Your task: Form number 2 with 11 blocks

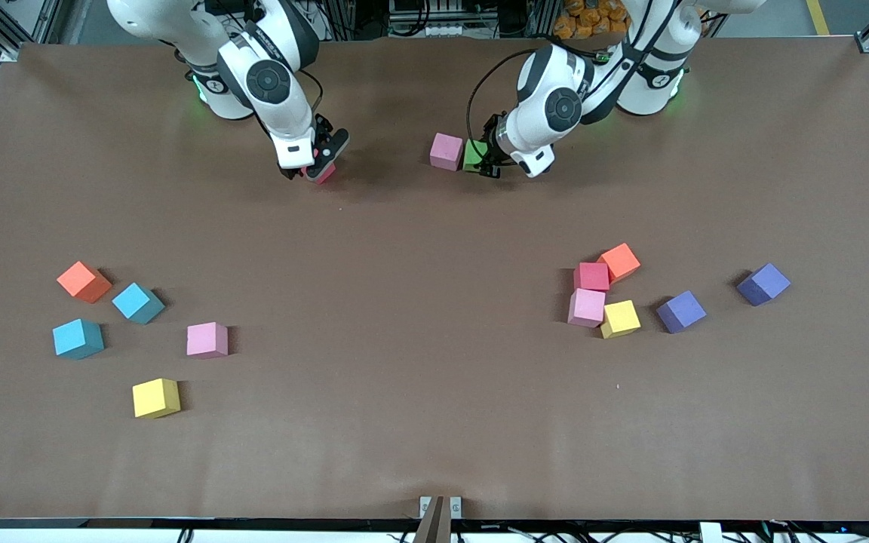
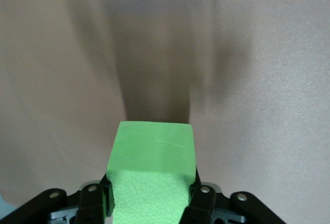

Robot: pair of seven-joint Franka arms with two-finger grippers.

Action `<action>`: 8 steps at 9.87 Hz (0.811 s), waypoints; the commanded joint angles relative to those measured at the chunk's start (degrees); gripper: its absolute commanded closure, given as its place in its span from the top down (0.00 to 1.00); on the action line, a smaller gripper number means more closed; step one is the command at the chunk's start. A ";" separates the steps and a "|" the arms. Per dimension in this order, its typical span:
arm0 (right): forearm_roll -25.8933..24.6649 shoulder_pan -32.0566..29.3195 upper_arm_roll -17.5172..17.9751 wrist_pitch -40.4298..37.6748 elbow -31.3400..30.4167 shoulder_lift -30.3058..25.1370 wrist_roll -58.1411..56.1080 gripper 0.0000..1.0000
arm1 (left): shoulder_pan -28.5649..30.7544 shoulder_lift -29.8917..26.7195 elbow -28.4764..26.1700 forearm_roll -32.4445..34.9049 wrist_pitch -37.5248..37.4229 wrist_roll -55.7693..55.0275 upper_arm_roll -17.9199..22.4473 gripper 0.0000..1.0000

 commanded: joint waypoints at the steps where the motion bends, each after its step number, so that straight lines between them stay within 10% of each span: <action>1: -0.30 -0.25 0.42 3.40 -0.90 2.38 0.80 1.00 | -0.66 -0.16 -0.47 -1.49 0.97 -0.62 -0.41 0.00; 8: -0.13 -0.07 0.51 4.73 -1.43 4.50 2.29 1.00 | -3.12 2.21 0.84 -2.72 4.57 -2.28 0.11 0.00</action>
